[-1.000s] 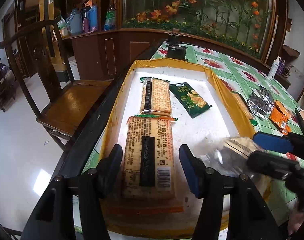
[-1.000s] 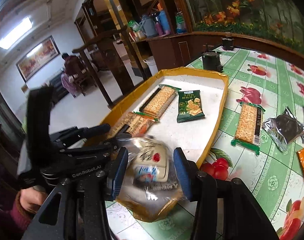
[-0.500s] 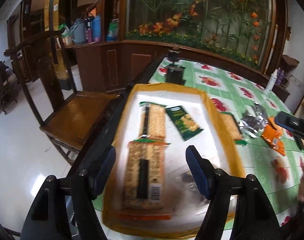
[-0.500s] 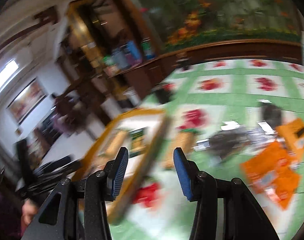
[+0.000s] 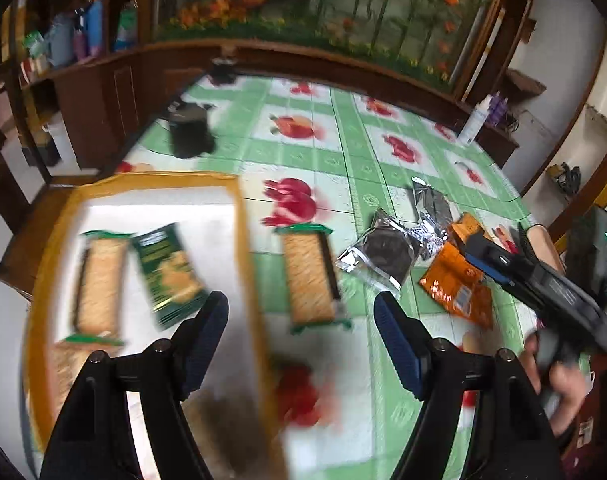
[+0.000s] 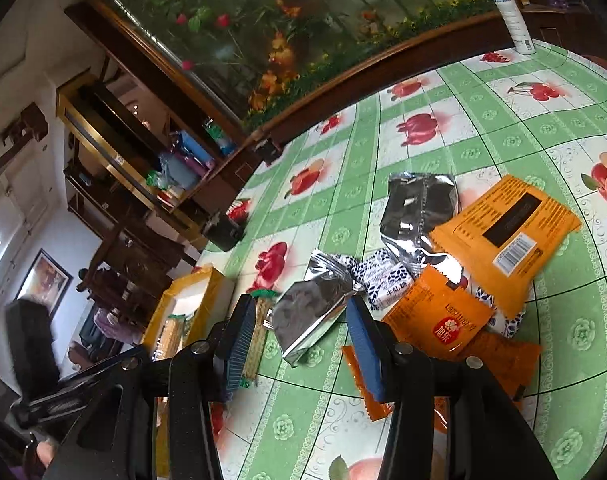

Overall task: Organize snacks
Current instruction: 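Grasp a plain cracker pack with the left tool while the right tool grasps a silver foil bag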

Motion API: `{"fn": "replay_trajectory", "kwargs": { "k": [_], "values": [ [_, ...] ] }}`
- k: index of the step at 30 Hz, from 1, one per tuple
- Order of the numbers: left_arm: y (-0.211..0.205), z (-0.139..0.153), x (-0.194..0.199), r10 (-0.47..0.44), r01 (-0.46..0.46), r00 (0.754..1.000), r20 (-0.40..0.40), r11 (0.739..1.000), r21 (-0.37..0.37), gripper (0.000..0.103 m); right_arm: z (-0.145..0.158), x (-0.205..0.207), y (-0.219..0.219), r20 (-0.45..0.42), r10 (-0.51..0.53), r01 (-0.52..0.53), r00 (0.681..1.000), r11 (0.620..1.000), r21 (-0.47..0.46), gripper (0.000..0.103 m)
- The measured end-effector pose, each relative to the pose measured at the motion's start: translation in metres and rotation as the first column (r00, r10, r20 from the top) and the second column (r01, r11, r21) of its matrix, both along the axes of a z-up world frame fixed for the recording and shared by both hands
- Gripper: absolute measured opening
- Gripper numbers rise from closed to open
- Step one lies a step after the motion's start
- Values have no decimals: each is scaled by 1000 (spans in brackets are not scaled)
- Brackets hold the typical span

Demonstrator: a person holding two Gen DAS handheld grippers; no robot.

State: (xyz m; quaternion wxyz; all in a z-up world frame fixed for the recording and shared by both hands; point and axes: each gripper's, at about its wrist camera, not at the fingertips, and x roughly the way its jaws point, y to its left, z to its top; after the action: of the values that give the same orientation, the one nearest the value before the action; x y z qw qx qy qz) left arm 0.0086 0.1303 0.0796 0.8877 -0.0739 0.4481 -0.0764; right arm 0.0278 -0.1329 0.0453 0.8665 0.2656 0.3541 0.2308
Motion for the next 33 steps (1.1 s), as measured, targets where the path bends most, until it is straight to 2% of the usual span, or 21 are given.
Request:
{"fn": "replay_trajectory", "kwargs": {
  "k": [3,8,12,16,19,20,22,23,25,29,31,33],
  "values": [
    [-16,-13,31,17,-15,997,-71,999,39,74,0,3,-7,2,-6,6,1000,1000,10,51],
    [-28,-32,55,25,-11,990,-142,995,94,75,2,2,-13,11,-10,10,1000,999,36,51],
    [-47,-40,69,33,2,990,-141,971,238,80,5,1,-12,22,-5,4,1000,999,50,51],
    [-58,-46,73,17,23,990,-137,958,287,84,4,1,-13,16,-7,6,1000,999,50,51],
    [-57,-59,76,8,34,984,-176,972,234,84,3,2,-14,10,-8,8,1000,998,62,51],
    [-60,-59,75,2,39,987,-162,968,249,81,4,2,-14,11,-10,9,1000,998,61,52],
    [-64,-62,73,-15,56,985,-174,971,232,68,4,2,-15,14,-12,11,1000,998,61,52],
    [-66,-61,70,-11,50,988,-157,967,251,56,4,2,-16,15,-13,12,1000,998,61,51],
    [-73,-62,62,-39,75,986,-163,973,219,46,3,3,-17,13,-19,19,1000,998,59,51],
    [-99,-60,26,-159,189,972,-170,966,176,46,1,5,-21,-10,-37,37,999,998,43,51],
    [-109,-59,8,-187,214,970,-156,961,177,46,-1,6,-22,-20,-43,44,999,998,36,51],
    [-111,-58,-8,-199,218,970,-138,966,140,46,-3,8,-20,-35,-55,54,998,998,-20,51]
  ]
}}
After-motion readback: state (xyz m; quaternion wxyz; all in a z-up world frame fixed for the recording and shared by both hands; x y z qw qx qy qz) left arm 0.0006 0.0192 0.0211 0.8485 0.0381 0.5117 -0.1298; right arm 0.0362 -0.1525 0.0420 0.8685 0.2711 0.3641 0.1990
